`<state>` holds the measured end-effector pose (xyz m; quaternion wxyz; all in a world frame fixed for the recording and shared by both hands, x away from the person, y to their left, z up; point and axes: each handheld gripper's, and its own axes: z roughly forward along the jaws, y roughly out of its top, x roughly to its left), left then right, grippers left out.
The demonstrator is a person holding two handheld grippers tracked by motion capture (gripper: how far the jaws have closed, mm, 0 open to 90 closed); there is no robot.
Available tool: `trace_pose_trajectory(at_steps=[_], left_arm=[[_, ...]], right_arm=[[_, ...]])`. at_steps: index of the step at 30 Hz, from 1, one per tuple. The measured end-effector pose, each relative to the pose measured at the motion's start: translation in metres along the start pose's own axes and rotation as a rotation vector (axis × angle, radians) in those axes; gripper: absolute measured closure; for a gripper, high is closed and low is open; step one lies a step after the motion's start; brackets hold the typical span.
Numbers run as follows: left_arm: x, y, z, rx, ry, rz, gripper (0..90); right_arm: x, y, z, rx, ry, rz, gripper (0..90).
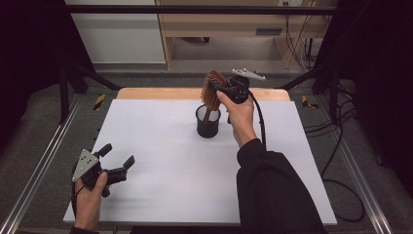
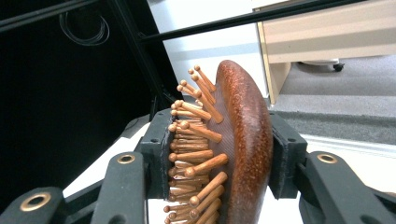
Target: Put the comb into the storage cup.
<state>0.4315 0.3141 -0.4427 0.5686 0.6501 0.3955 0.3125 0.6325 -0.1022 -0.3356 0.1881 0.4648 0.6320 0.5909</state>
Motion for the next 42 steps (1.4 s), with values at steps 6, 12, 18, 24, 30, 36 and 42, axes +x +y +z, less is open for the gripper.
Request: trace_pose_trajectory(at_steps=[6,12,18,24,30,36,42], left_arm=[[-0.001,0.000,0.001,0.005,-0.005,0.003,2.2],[-0.001,0.000,0.001,0.008,-0.006,0.003,2.2],[-0.001,-0.001,0.001,0.011,-0.006,0.005,2.3],[-0.002,-0.001,0.001,0.014,-0.009,0.007,2.3],[-0.003,-0.001,0.002,0.018,-0.010,0.009,2.3],[-0.004,-0.001,0.003,0.022,-0.016,0.013,2.3],[-0.004,-0.001,0.003,0.019,-0.019,0.010,2.2]], right_arm=[[-0.001,-0.006,0.003,0.004,-0.002,0.012,51.2],[-0.002,-0.009,0.003,-0.004,-0.002,0.027,51.2],[-0.003,-0.009,0.004,-0.005,-0.003,0.036,51.0],[-0.005,-0.009,0.006,-0.009,-0.001,0.042,50.6],[-0.005,-0.009,0.008,-0.005,-0.005,0.045,49.9],[-0.005,-0.007,0.014,0.006,-0.002,0.037,49.4],[-0.007,-0.005,0.020,0.014,-0.007,0.043,49.2]])
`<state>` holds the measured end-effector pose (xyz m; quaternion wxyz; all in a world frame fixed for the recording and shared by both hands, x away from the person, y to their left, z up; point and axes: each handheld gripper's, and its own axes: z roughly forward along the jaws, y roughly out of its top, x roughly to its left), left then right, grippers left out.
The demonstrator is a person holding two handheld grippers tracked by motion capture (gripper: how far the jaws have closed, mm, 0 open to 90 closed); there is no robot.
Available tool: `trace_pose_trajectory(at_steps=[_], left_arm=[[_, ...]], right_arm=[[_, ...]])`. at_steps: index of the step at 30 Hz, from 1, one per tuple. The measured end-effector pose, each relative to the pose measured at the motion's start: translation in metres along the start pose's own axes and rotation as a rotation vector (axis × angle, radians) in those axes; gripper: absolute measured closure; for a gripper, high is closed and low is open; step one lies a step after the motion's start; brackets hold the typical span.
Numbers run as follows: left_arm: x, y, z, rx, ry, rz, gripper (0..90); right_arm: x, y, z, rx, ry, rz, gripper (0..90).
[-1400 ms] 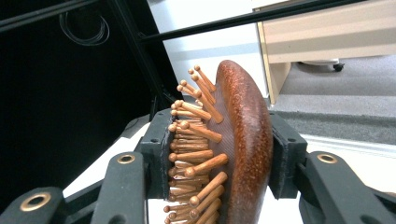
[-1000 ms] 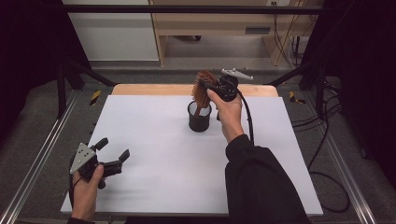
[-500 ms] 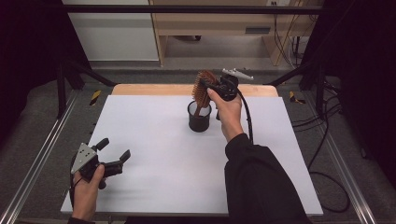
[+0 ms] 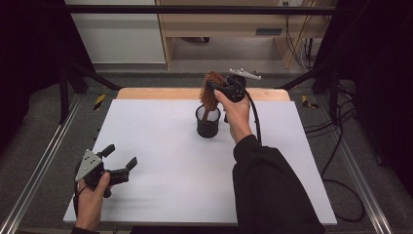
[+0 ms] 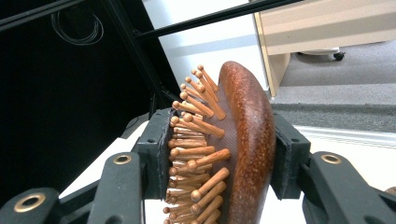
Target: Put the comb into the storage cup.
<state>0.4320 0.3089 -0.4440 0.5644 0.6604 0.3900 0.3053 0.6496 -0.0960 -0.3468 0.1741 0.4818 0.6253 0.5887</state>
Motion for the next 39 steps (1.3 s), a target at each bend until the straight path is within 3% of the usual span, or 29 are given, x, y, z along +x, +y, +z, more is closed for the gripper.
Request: trace_pose_trajectory(at_steps=[27,39], left_arm=[[0.0005,-0.0001,-0.0001,0.005,0.002,0.002,2.3],[0.0009,-0.0003,-0.0002,0.011,0.006,0.004,2.4]], right_arm=[[-0.0084,0.0037,0.0020,0.041,-0.032,-0.045,45.1],[-0.0083,0.0032,0.0013,0.051,-0.051,-0.097,42.7]])
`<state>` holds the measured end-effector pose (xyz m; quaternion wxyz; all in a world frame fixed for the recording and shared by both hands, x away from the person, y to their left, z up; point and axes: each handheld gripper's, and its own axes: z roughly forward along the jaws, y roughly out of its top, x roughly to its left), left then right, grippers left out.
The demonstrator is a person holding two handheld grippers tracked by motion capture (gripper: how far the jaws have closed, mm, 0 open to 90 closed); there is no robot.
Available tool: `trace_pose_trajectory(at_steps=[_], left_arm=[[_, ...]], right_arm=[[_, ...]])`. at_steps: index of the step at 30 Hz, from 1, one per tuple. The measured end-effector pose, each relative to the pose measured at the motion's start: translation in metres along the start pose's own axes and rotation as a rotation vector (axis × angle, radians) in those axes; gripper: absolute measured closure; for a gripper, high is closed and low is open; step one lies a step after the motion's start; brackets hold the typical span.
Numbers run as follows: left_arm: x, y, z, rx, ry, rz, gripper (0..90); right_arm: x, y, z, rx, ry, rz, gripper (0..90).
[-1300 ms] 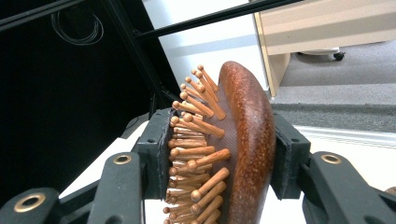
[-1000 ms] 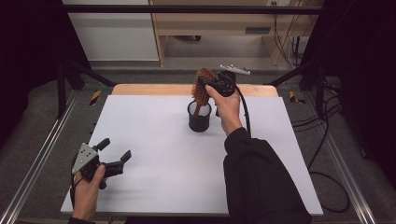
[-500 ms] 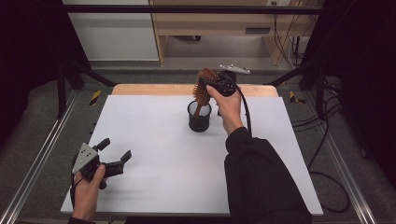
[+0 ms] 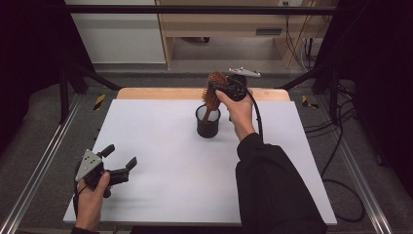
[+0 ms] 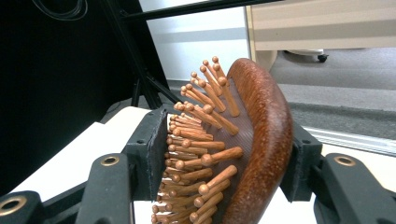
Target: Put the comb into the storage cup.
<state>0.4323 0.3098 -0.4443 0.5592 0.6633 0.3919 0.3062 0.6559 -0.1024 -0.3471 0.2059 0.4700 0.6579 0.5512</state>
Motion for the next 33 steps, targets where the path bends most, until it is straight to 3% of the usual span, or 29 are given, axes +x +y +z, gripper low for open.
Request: trace_pose_trajectory(at_steps=[19,33], left_arm=[[0.000,0.000,0.000,0.000,0.004,0.003,2.7],[0.000,0.000,-0.001,-0.001,0.002,0.003,2.6]], right_arm=[[-0.009,0.001,-0.003,0.017,-0.039,-0.031,39.0],[-0.011,0.001,-0.003,0.022,-0.035,-0.039,37.9]])
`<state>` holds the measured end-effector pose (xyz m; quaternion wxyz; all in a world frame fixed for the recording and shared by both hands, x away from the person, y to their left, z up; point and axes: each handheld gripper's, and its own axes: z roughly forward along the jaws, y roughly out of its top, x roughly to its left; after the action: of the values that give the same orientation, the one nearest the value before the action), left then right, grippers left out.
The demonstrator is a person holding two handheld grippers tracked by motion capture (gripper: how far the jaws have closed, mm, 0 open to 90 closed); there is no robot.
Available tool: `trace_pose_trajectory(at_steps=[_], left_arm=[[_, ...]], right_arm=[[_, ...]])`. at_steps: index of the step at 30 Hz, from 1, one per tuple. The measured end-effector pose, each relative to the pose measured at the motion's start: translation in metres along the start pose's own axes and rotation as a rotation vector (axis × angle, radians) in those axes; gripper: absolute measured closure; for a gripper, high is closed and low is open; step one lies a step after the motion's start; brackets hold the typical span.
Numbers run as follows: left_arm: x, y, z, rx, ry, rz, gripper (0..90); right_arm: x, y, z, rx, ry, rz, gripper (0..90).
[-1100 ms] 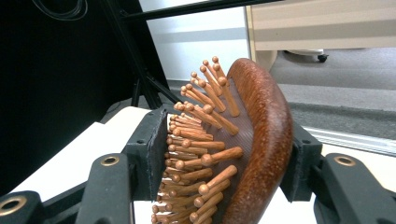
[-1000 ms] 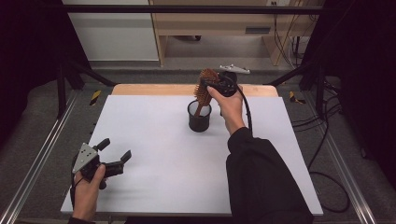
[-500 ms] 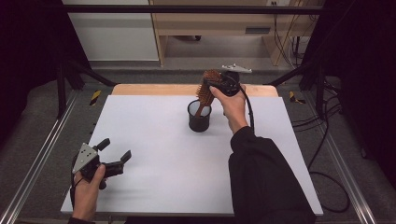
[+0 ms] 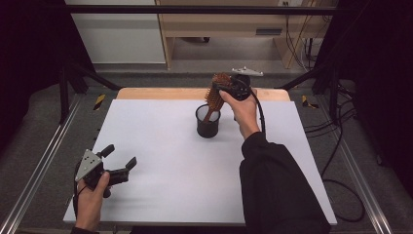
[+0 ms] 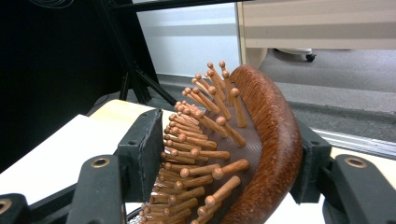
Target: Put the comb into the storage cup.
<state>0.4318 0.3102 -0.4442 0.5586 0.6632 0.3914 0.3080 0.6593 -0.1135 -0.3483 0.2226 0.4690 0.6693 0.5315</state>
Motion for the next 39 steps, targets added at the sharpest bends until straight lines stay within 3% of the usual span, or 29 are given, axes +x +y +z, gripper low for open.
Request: trace_pose_trajectory(at_steps=[18,39], left_arm=[[0.000,0.000,0.000,0.002,-0.001,0.000,2.6],[-0.001,-0.001,0.001,0.005,-0.004,-0.001,2.6]], right_arm=[[-0.002,-0.001,0.000,0.009,-0.008,-0.028,35.4],[-0.011,-0.006,-0.005,0.040,-0.014,-0.008,26.8]])
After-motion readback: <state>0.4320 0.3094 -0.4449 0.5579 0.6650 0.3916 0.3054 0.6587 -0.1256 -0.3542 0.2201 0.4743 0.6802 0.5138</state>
